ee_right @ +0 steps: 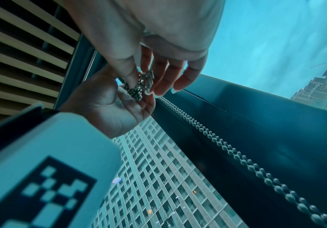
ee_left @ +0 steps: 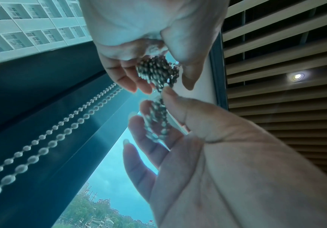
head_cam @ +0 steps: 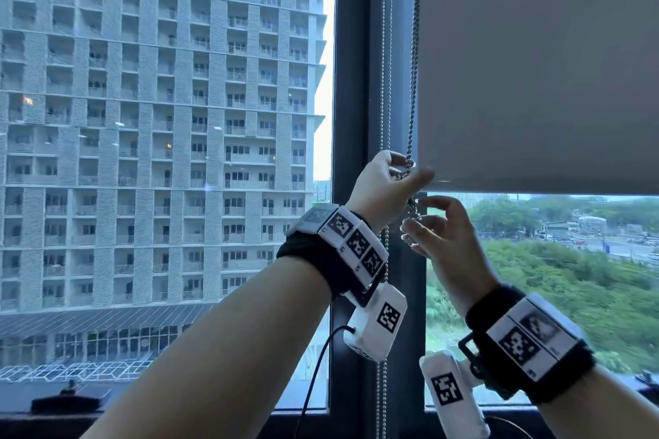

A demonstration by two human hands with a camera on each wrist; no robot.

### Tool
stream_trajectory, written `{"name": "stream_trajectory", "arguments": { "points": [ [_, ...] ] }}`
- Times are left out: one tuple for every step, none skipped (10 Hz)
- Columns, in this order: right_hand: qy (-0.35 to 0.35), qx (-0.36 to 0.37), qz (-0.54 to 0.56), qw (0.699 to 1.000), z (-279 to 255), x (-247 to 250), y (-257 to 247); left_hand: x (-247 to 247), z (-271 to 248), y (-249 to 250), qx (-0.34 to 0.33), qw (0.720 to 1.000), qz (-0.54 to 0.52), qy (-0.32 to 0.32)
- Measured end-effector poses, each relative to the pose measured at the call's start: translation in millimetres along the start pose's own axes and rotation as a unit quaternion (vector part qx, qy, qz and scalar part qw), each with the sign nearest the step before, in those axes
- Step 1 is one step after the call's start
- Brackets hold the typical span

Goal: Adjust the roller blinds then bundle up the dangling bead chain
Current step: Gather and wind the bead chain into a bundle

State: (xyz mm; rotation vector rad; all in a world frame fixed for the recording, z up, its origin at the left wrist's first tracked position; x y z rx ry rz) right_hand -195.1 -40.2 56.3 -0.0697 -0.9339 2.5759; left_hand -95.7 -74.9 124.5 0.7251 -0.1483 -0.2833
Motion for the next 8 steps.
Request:
{"name": "stream_trajectory", "arguments": {
  "points": [
    [-0.003, 0.004, -0.052, 0.999, 0, 2, 0, 1, -4, 3, 0.005, 1.000, 0.019, -0.013],
    [0.021, 0.020, -0.070, 0.997, 0, 8, -1, 5, -9, 5, -0.006, 0.999, 0.041, -0.016],
    [0.069, 0.051, -0.119, 0.989, 0, 18, -4, 12, -12, 6, -0.030, 0.996, 0.076, -0.019],
    [0.112, 0.086, -0.129, 0.982, -1, 27, -14, 19, -17, 10, -0.057, 0.992, 0.110, -0.032],
    [0.154, 0.132, -0.136, 0.970, -2, 33, -28, 32, -22, 12, -0.087, 0.986, 0.138, -0.028],
    [0.169, 0.156, -0.115, 0.966, -4, 35, -39, 48, -30, 19, -0.137, 0.972, 0.191, -0.007],
    [0.155, 0.168, -0.071, 0.971, -9, 31, -45, 62, -44, 26, -0.177, 0.951, 0.253, 0.008],
    [0.139, 0.183, -0.043, 0.972, -14, 21, -50, 76, -60, 35, -0.202, 0.931, 0.303, 0.026]
  ]
}}
Point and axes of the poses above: each hand's wrist, its own z-axis towards the middle knuckle, its own x-axis out of the back of the hand, y = z × x, the point moved 8 cm from there along z, towards the middle knuckle, and after that the axes turned 15 degrees about -z, right-handed, at the moved point
